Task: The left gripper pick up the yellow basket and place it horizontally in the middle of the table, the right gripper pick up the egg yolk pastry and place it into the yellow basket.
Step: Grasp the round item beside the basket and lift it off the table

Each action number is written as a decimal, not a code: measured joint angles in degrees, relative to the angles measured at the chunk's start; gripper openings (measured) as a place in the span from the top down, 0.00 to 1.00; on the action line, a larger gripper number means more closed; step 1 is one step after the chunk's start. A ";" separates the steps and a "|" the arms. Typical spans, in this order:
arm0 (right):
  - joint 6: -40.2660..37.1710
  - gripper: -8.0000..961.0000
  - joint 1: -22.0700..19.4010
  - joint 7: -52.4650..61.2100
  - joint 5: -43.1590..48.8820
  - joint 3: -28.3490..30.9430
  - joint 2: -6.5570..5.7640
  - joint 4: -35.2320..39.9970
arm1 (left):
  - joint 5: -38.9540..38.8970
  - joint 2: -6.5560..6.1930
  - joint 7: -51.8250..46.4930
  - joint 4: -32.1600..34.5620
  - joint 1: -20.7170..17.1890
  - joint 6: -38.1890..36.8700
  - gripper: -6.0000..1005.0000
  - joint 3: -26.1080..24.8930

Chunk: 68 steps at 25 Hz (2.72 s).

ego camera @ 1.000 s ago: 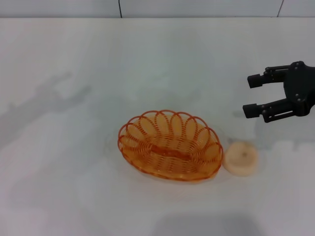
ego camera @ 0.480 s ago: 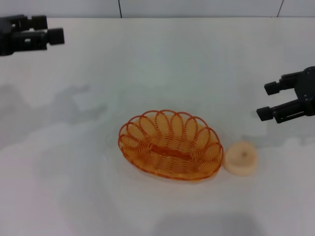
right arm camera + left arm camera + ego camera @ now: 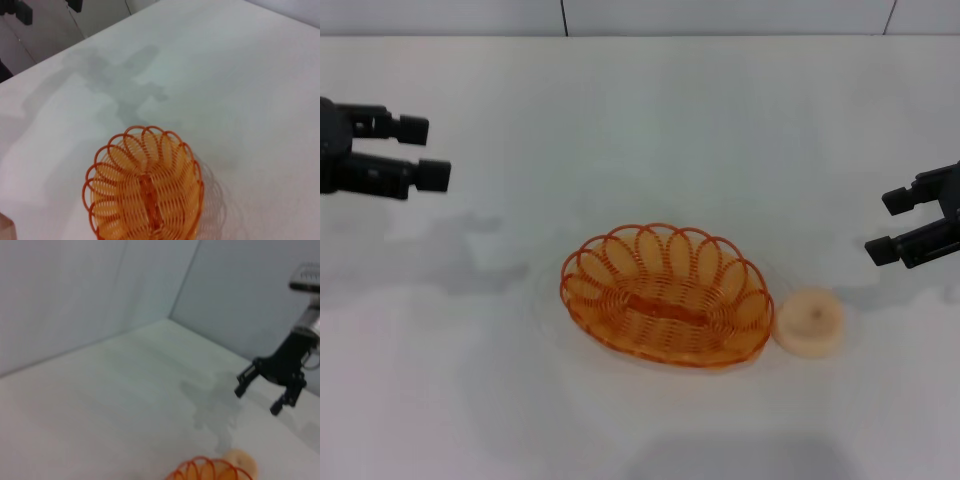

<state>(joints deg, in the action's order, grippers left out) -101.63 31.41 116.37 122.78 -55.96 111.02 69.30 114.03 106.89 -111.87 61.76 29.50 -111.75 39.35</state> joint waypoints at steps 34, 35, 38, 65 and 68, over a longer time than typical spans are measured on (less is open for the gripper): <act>4.40 0.16 1.47 2.15 9.95 -9.39 4.39 0.06 | 7.99 0.81 0.23 -3.58 2.51 0.60 0.11 5.87; 4.50 0.16 1.49 2.17 9.87 -9.70 4.48 -0.04 | 8.00 0.85 0.23 -3.58 2.47 0.62 0.11 5.83; 5.43 0.17 1.52 2.19 9.64 -10.98 4.70 -0.27 | 7.83 0.92 0.24 -3.58 2.34 0.66 0.11 5.80; 12.33 0.24 1.11 1.97 8.18 -16.03 4.64 -3.36 | 7.62 1.57 0.42 -3.58 2.02 1.16 0.11 5.70; 12.80 0.28 1.11 1.80 8.21 -16.03 4.64 -4.15 | 7.60 1.59 0.47 -3.58 1.98 1.19 0.11 5.55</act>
<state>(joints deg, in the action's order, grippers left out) -88.83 32.52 118.17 130.99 -71.99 115.66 65.15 121.63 108.47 -111.40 58.18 31.48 -110.55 44.90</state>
